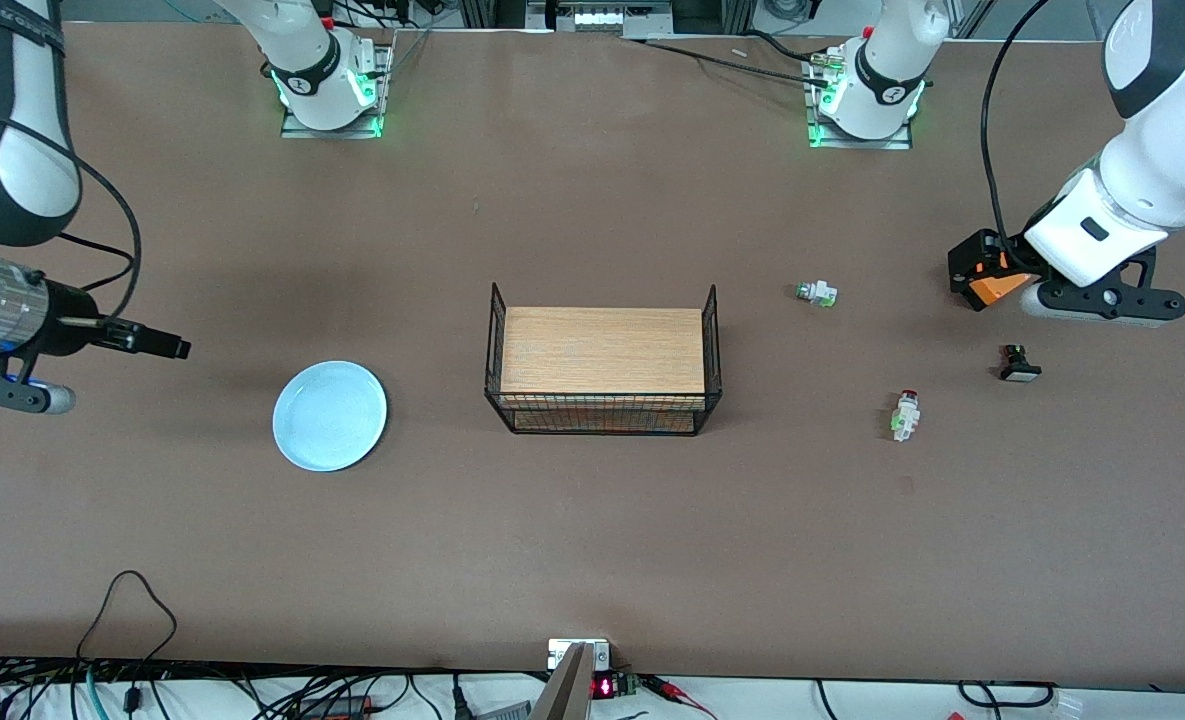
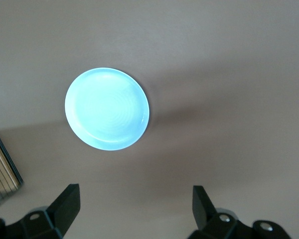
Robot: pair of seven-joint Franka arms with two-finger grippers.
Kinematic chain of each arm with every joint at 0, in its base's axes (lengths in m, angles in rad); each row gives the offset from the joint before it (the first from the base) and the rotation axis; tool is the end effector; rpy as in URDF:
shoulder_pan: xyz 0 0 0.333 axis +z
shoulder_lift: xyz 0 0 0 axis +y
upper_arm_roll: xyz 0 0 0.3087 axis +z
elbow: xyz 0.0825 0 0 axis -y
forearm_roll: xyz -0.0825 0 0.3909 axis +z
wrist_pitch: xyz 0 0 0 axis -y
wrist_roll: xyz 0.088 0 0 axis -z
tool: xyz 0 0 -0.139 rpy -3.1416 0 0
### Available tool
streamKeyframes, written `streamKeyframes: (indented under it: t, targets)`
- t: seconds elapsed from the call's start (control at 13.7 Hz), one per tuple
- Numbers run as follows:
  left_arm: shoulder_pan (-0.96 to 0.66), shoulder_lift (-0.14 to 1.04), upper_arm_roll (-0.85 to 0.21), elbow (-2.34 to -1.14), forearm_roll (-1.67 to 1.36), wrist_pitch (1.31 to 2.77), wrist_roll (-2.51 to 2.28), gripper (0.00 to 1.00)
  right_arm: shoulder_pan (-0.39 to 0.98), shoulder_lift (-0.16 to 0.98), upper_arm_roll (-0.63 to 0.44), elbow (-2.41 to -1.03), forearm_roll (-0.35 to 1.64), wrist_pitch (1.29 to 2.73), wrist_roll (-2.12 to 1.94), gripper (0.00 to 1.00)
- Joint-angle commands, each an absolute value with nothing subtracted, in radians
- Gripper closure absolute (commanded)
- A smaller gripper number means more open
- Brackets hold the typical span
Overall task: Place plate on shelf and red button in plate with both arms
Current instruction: 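Move the right gripper toward the light-blue plate's rim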
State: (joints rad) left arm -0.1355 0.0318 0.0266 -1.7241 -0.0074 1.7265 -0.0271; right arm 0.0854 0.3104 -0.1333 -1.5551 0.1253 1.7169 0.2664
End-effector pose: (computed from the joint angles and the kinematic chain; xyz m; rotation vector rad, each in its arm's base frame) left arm 0.5720 -0.0636 0.5065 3.1343 -0.1263 -0.0467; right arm 0.6376 -0.0075 0.4185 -3.0238 0.5164 0.2359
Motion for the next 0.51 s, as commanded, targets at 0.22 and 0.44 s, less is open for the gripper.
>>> streamKeyframes:
  t: [0.22,0.44]
  targets:
    - [-0.14,0.041,0.028,-1.697,-0.028,1.7,-0.008,0.0,0.107,0.321,-0.078,-1.565,0.15,1.738,0.466,0.0]
    - [-0.14,0.041,0.026,-1.697,-0.028,1.697,-0.006,0.0,0.101,0.322,-0.067,-1.563,0.155,1.758,0.468,0.0]
